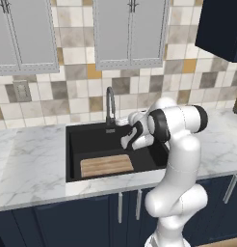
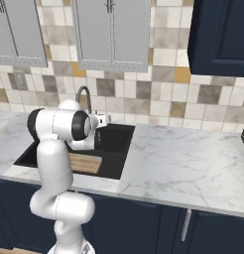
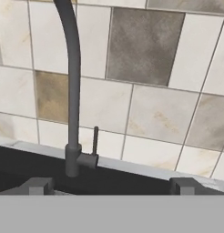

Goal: Turn on the sink faucet with hot water and rinse the cutting board for ten seconds, then turn off the faucet. Push the cutting board to reach the water if necessary.

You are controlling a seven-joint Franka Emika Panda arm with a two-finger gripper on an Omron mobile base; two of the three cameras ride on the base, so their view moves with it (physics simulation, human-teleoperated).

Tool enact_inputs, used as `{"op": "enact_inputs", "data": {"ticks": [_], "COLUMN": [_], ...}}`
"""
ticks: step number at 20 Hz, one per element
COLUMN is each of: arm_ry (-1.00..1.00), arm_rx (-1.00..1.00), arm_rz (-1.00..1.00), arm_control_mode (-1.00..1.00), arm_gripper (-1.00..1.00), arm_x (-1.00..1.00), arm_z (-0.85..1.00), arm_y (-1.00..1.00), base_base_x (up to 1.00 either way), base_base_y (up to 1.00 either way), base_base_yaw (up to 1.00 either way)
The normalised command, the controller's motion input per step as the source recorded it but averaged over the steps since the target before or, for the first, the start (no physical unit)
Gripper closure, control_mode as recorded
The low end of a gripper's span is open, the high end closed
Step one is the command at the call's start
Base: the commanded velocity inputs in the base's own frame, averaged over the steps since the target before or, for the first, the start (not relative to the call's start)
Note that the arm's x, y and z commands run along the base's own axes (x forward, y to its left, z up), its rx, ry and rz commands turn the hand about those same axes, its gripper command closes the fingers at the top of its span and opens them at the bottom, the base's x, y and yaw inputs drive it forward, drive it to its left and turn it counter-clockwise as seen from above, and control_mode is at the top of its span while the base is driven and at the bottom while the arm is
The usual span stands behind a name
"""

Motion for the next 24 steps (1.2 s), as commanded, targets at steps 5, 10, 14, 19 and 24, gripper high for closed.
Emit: {"op": "enact_inputs", "data": {"ticks": [5,10,14,19,24], "arm_ry": [-0.05,-0.02,-0.03,-0.07,-0.07], "arm_rx": [0.02,0.0,0.0,0.01,0.0], "arm_rz": [0.0,0.0,0.0,0.0,0.0], "arm_control_mode": [-1.0,-1.0,-1.0,-1.0,-1.0], "arm_gripper": [-1.0,-1.0,-1.0,-1.0,-1.0], "arm_x": [0.07,0.0,0.1,0.13,0.11], "arm_z": [-0.18,-0.15,-0.14,-0.2,-0.23], "arm_y": [0.0,0.0,0.0,0.0,0.0], "base_base_x": [0.0,0.0,0.0,0.0,0.0], "base_base_y": [0.0,0.0,0.0,0.0,0.0], "base_base_yaw": [0.0,0.0,0.0,0.0,0.0]}}
